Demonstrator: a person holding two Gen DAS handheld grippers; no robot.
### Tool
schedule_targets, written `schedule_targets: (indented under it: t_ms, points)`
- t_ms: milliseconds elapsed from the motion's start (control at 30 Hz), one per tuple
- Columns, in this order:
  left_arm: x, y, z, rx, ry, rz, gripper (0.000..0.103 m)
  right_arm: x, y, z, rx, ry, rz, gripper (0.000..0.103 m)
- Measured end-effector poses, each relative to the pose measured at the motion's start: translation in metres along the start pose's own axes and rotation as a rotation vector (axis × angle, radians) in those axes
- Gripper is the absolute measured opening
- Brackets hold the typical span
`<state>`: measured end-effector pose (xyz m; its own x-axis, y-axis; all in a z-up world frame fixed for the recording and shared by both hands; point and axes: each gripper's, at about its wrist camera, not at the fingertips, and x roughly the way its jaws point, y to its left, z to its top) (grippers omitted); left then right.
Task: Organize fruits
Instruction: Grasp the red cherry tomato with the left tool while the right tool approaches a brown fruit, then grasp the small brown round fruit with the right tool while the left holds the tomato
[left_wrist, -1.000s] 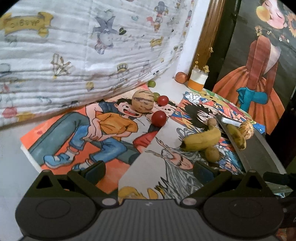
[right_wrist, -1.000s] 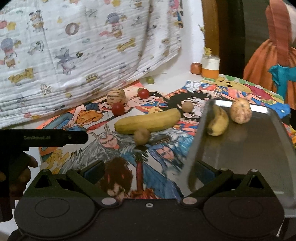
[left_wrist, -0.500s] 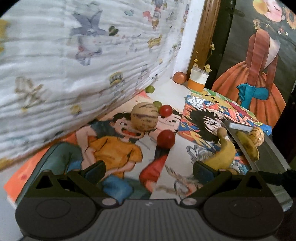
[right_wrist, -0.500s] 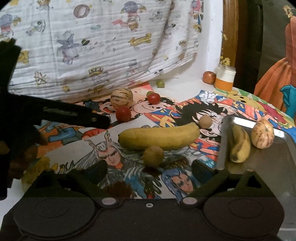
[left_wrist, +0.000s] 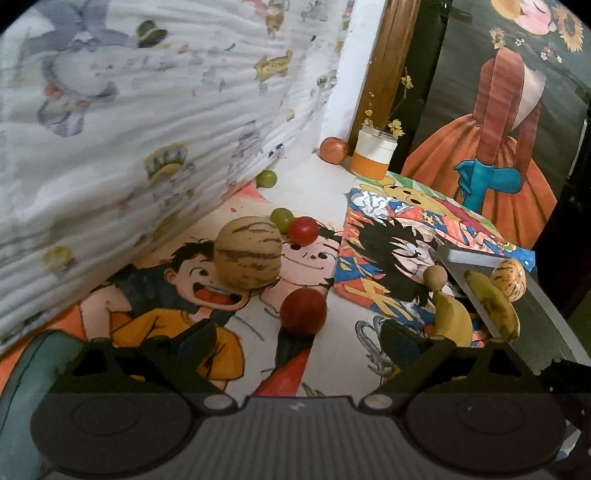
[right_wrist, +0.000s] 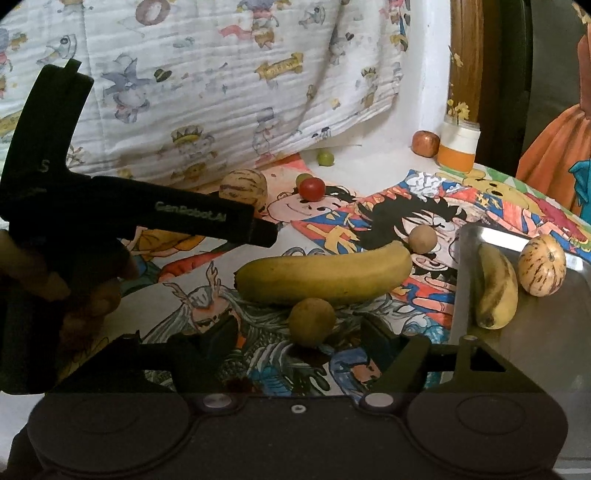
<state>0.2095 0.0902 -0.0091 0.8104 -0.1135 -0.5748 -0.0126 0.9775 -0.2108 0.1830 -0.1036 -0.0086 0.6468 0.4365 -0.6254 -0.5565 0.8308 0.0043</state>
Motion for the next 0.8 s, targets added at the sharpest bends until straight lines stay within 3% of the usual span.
schedule_targets:
  t_ms: [333, 400, 467, 533, 800]
  points:
    - [0.011, -0.006, 0.003, 0.006, -0.004, -0.028, 0.077, 0.002, 0.002, 0.001, -0.005, 0.002, -0.008, 0.069]
    - [0.011, -0.006, 0.004, 0.004, -0.006, -0.021, 0.07, 0.002, 0.002, 0.001, -0.009, 0.001, -0.007, 0.067]
    - [0.012, -0.007, 0.004, 0.002, -0.005, -0.021, 0.056, 0.002, 0.002, 0.001, -0.01, 0.0, -0.004, 0.064]
    - [0.012, -0.006, 0.004, -0.003, -0.005, -0.019, 0.054, 0.002, 0.002, 0.001, -0.01, -0.001, -0.005, 0.062]
    - [0.012, -0.003, 0.005, -0.021, -0.004, 0.002, 0.033, 0.002, -0.001, 0.001, 0.011, -0.005, -0.014, 0.049]
